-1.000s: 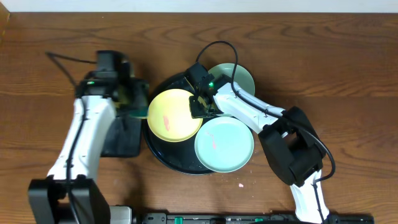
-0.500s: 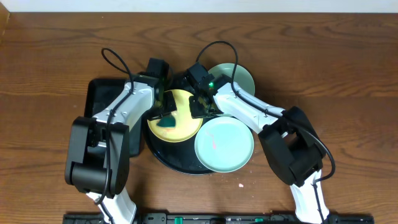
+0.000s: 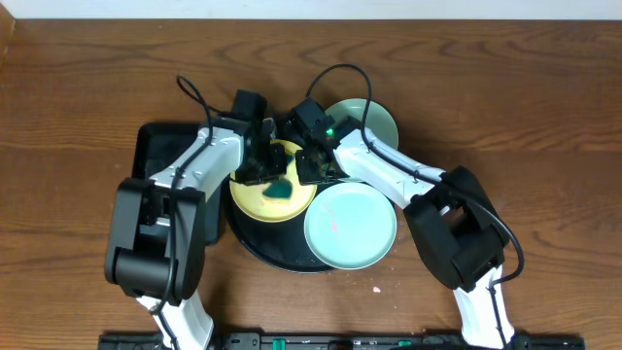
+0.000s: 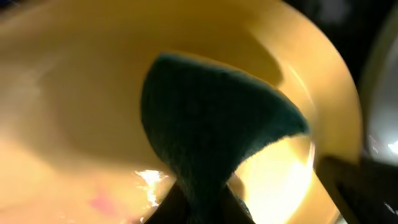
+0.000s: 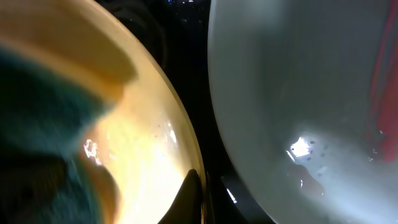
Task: Clean dirty plates on tray and stack at the side
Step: 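Scrub the yellow plate surface with the sponge in the left gripper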
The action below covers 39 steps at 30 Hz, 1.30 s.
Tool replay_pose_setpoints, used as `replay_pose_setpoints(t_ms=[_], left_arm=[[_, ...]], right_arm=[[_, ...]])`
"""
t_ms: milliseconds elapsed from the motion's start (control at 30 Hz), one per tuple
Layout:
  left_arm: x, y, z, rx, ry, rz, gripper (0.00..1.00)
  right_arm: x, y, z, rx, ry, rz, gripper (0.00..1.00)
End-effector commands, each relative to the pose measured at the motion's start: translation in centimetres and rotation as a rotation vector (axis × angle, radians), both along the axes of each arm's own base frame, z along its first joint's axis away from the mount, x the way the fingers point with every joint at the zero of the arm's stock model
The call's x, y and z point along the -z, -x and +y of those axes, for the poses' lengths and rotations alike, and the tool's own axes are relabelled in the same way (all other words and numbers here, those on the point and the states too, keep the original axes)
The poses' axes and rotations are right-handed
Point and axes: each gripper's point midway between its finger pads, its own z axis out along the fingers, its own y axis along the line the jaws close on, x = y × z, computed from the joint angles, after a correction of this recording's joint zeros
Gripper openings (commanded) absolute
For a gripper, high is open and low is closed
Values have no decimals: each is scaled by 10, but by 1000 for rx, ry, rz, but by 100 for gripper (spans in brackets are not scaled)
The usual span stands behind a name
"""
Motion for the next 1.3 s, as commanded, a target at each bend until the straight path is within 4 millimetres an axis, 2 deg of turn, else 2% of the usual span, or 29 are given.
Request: replay_pose_setpoints(t_ms=[0, 100, 233, 300, 333, 433, 500, 633, 667, 733, 800, 833, 933, 967, 1067, 1133, 1200, 1267], left_arm=[[6, -20, 69, -252, -372, -78, 7], [3, -11, 87, -308, -467, -57, 7], [5, 18, 91, -274, -502, 55, 7], [7, 33, 86, -239, -479, 123, 7], [9, 39, 74, -171, -409, 159, 7], [6, 49, 18, 36, -91, 203, 7], [0, 44, -7, 74, 55, 182, 8], [-2, 20, -14, 62, 87, 85, 8], [-2, 15, -13, 49, 77, 65, 8], [2, -7, 2, -19, -20, -14, 7], [4, -22, 23, -83, -139, -74, 8], [3, -30, 41, -144, -234, -110, 7], [-4, -37, 84, -349, -443, -169, 7], [-5, -37, 86, -354, -453, -172, 7], [-4, -24, 77, -319, -413, -113, 7], [1, -5, 58, -206, -332, -24, 7], [3, 31, 31, -66, -188, 124, 7], [0, 45, 14, 13, -87, 177, 7]], right_arm=[[8, 0, -1, 0, 19, 7, 1], [8, 0, -1, 0, 19, 7, 1], [8, 0, -1, 0, 19, 7, 1], [8, 0, -1, 0, 19, 7, 1], [8, 0, -1, 0, 18, 7, 1], [8, 0, -1, 0, 18, 7, 1], [8, 0, -1, 0, 18, 7, 1], [8, 0, -1, 0, 18, 7, 1], [8, 0, -1, 0, 18, 7, 1], [8, 0, -1, 0, 18, 7, 1], [8, 0, -1, 0, 18, 7, 1], [8, 0, -1, 0, 18, 7, 1], [8, 0, -1, 0, 18, 7, 1], [8, 0, -1, 0, 18, 7, 1], [8, 0, -1, 0, 18, 7, 1], [8, 0, -1, 0, 18, 7, 1], [8, 0, -1, 0, 18, 7, 1], [8, 0, 0, 0, 18, 7, 1]])
